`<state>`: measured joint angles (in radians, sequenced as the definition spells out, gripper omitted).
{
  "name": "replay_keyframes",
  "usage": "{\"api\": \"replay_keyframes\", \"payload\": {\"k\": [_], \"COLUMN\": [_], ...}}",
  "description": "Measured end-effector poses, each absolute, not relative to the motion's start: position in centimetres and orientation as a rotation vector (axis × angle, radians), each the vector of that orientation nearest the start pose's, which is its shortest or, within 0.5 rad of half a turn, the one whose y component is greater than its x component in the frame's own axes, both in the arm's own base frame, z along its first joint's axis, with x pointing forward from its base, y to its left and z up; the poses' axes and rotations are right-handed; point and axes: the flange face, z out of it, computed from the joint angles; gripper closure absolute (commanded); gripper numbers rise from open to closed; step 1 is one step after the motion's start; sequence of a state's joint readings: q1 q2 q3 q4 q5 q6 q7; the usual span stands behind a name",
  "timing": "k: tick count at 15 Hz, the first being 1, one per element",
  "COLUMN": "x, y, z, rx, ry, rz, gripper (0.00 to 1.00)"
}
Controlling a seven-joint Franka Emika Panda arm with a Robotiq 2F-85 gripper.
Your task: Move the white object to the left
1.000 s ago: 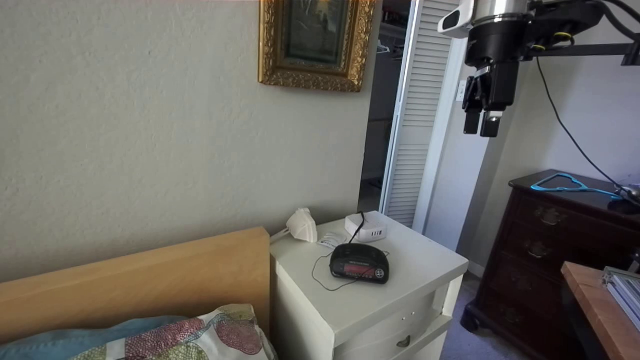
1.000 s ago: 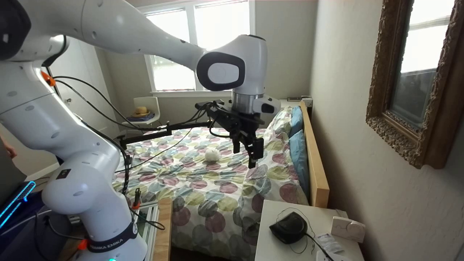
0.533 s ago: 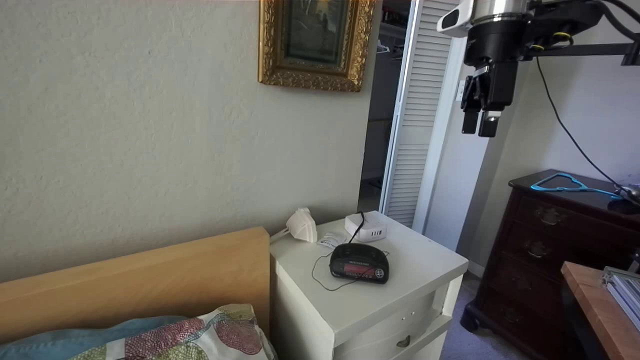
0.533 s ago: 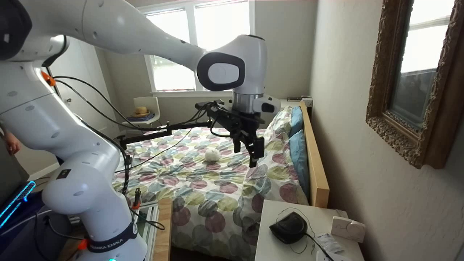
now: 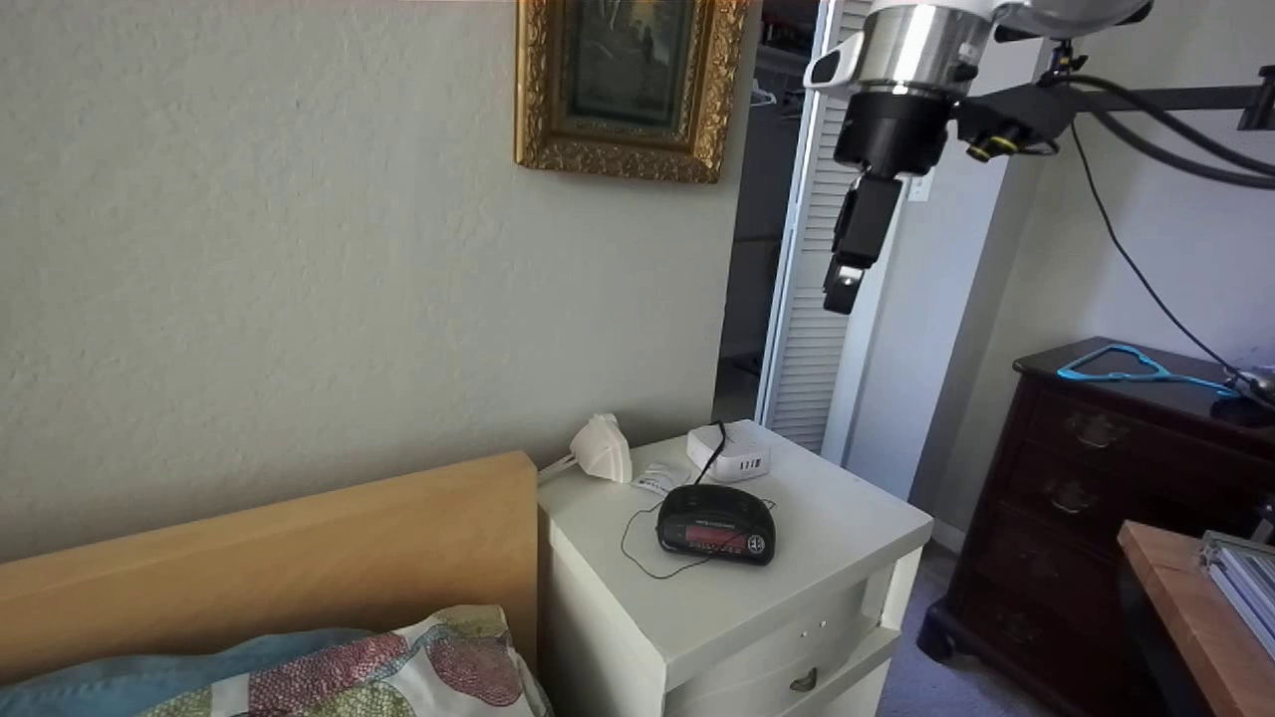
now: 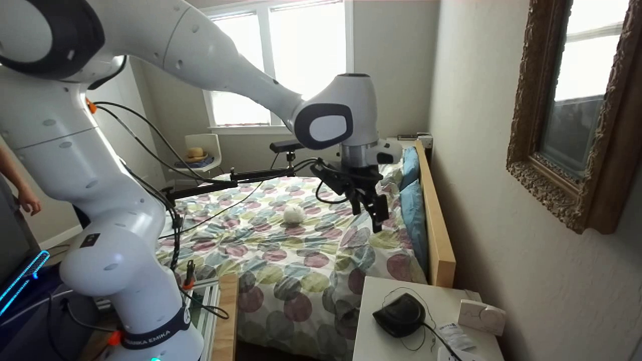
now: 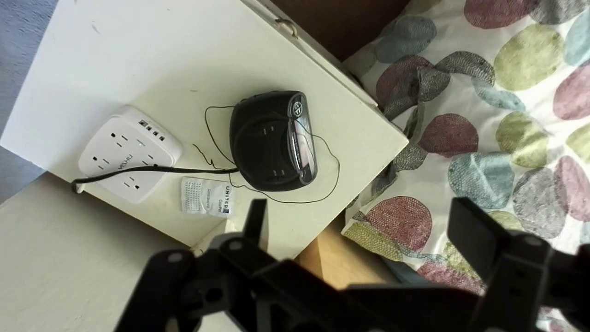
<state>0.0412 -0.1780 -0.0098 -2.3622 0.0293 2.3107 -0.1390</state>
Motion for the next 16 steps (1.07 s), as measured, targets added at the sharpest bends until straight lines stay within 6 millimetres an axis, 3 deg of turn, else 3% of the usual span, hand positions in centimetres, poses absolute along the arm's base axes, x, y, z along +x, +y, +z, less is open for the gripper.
{"api": "replay_keyframes", "payload": {"k": [3, 10, 16], "x": [51.0, 55.9, 58.5], "y": [1.0, -2.6, -2.8], "z": [38.7, 33.5, 27.9], "rx": [-3.115, -3.118, -3.119], "ry": [-0.097, 0.206, 0.108], "rz": [-0.169, -0.059, 0.176], "gripper": [0.0, 0.0, 0.0]}}
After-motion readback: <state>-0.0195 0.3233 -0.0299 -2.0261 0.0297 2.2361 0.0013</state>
